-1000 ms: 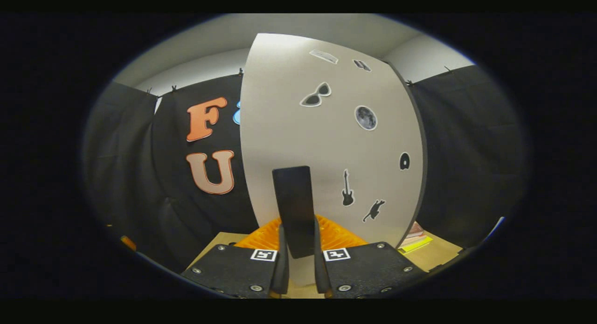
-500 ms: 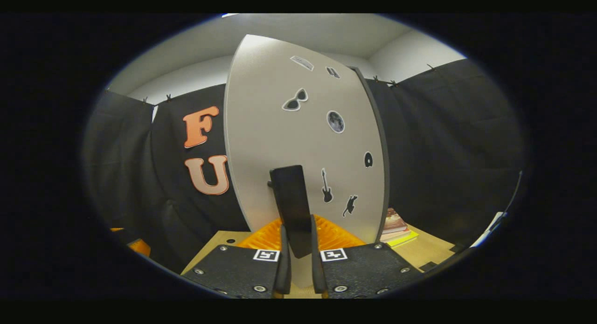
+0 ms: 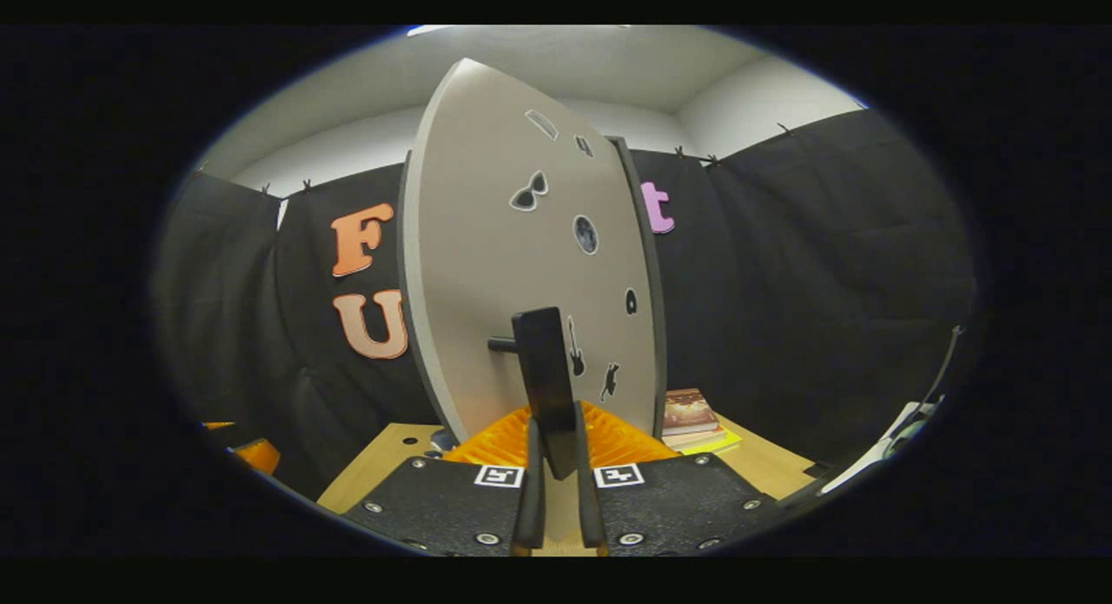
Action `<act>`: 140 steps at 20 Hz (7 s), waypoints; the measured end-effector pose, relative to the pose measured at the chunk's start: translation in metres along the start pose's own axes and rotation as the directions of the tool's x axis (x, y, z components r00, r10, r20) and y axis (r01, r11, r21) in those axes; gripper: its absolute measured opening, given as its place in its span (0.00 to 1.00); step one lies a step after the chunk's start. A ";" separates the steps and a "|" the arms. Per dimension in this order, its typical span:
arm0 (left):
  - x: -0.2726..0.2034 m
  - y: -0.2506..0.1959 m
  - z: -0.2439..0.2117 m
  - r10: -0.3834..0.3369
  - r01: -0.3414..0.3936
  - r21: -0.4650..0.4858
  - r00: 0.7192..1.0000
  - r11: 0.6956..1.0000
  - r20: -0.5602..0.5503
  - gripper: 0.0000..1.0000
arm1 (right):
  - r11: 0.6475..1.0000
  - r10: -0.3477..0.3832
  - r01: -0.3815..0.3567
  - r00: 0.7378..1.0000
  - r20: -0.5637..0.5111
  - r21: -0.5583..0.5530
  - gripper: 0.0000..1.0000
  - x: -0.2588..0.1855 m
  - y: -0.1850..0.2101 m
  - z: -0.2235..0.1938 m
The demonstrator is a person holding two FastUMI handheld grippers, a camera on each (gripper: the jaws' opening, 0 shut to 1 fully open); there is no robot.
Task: Open the cabinet door with the right hand, grasp the bottle in the cabinet with the left hand and place it on the coaster, then close the cabinet door with the right hand.
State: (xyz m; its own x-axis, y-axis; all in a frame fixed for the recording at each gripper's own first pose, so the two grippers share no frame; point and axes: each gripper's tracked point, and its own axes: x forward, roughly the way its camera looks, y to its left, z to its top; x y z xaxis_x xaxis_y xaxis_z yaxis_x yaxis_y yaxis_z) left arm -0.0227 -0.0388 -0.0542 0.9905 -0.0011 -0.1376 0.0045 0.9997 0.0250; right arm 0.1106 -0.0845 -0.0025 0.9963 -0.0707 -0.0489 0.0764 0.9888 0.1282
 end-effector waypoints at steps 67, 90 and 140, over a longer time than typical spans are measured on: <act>0.302 -0.266 0.041 -0.317 0.323 -0.041 0.942 0.946 0.110 0.96 | 0.998 -0.006 0.002 0.998 0.057 0.070 0.29 0.061 -0.021 -0.001; 0.394 -0.296 0.034 -0.348 0.352 -0.012 0.928 0.936 0.133 0.85 | 0.995 -0.076 0.082 0.992 -0.102 0.056 0.57 0.110 -0.022 -0.043; 0.149 -0.091 -0.324 -0.070 0.073 0.015 0.990 0.997 -0.120 0.84 | 0.983 0.172 -0.124 0.877 -0.449 0.135 0.61 0.031 0.052 -0.225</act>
State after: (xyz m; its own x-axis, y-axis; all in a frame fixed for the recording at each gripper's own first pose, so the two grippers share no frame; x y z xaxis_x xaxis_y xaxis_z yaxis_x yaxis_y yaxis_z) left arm 0.0803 -0.1216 -0.3980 0.9639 -0.0684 -0.2572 0.0786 0.9965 0.0295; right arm 0.1363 -0.0057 -0.2204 0.8692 0.1673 -0.4652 -0.0431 0.9631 0.2658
